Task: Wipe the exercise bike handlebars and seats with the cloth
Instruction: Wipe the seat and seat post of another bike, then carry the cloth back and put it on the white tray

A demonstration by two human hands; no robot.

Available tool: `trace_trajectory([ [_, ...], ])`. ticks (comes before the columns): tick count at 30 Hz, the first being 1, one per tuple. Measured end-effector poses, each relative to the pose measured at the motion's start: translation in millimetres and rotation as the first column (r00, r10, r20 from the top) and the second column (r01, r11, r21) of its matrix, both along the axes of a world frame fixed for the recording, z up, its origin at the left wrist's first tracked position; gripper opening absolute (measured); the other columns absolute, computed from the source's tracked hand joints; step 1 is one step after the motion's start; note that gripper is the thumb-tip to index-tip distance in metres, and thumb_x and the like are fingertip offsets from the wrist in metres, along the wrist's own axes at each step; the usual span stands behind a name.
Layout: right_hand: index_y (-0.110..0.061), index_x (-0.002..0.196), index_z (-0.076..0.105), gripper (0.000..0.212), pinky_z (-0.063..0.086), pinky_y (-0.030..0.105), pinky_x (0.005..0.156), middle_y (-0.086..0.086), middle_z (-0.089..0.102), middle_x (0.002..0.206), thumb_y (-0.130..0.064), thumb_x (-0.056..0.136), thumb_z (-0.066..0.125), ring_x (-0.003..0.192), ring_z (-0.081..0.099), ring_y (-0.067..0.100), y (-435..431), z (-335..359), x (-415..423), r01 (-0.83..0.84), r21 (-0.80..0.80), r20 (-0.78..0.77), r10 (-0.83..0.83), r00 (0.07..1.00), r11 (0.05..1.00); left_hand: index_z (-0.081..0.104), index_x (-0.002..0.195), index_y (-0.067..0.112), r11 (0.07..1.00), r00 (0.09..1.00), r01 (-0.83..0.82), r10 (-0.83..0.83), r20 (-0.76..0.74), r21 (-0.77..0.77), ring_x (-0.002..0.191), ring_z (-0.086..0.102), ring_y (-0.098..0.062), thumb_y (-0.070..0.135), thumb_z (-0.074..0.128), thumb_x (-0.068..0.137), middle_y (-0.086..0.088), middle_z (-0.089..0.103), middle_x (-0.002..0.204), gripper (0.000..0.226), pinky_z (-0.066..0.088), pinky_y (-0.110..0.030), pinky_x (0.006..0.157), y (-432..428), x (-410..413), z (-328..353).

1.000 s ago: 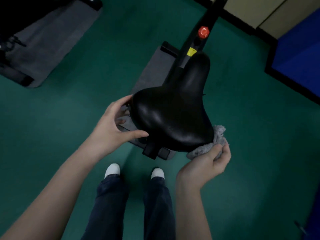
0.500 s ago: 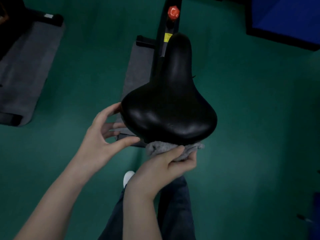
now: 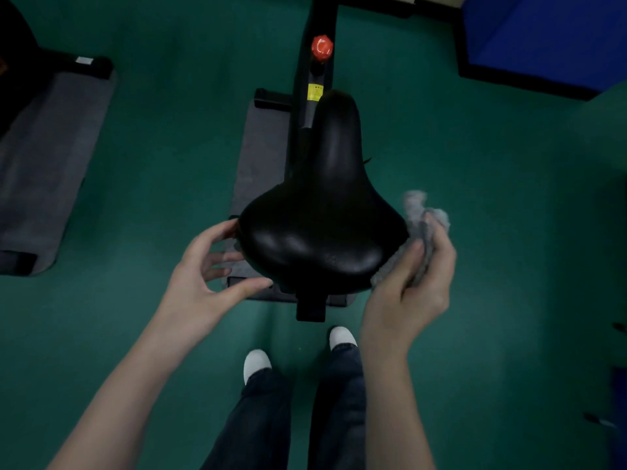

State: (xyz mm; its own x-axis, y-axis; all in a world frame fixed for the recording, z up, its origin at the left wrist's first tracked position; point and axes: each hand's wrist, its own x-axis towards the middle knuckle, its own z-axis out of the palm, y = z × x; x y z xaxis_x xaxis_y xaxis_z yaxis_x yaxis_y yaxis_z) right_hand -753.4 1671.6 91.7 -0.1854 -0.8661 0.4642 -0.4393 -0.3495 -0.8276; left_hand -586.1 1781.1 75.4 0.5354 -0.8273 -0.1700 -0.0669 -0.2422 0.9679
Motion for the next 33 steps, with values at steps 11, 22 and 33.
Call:
trace_trajectory([
  [11,-0.003,0.111,0.063,0.025,0.051,0.044,0.085,0.003,0.064,0.107,0.0,0.094,0.046,0.1,0.061,0.021,28.9,23.5,18.2,-0.313,0.036,-0.188,0.314,0.931,0.949,0.05,0.113,0.055,0.997,0.998,-0.049,0.046,0.042,0.063,0.103,0.059,0.001,0.057,0.074,0.05,0.018,0.055,0.122,0.067,0.045,-0.013,0.08,-2.6,-3.2,7.5],
  [22,-0.008,0.113,0.061,0.021,0.045,0.013,0.087,-0.009,0.064,0.106,-0.004,0.097,0.047,0.099,0.059,-0.001,-0.1,99.2,-26.2,-0.352,0.344,0.134,0.326,0.936,0.871,0.056,0.125,0.029,0.981,0.936,0.039,-0.104,0.337,0.193,0.1,0.054,0.008,0.035,0.071,0.079,0.014,0.054,0.117,0.049,0.042,-0.023,0.092,-5.0,9.9,73.8],
  [33,-0.007,0.112,0.062,0.02,0.046,0.019,0.088,-0.002,0.065,0.105,-0.003,0.096,0.048,0.1,0.06,0.01,-41.6,147.5,-105.9,-0.305,0.419,0.137,0.272,0.952,0.855,0.059,0.125,0.016,0.942,0.79,0.181,-0.31,0.528,0.282,0.1,0.058,-0.013,0.028,0.068,0.085,0.008,0.056,0.116,0.043,0.039,-0.021,0.09,-51.6,-41.7,133.8],
])
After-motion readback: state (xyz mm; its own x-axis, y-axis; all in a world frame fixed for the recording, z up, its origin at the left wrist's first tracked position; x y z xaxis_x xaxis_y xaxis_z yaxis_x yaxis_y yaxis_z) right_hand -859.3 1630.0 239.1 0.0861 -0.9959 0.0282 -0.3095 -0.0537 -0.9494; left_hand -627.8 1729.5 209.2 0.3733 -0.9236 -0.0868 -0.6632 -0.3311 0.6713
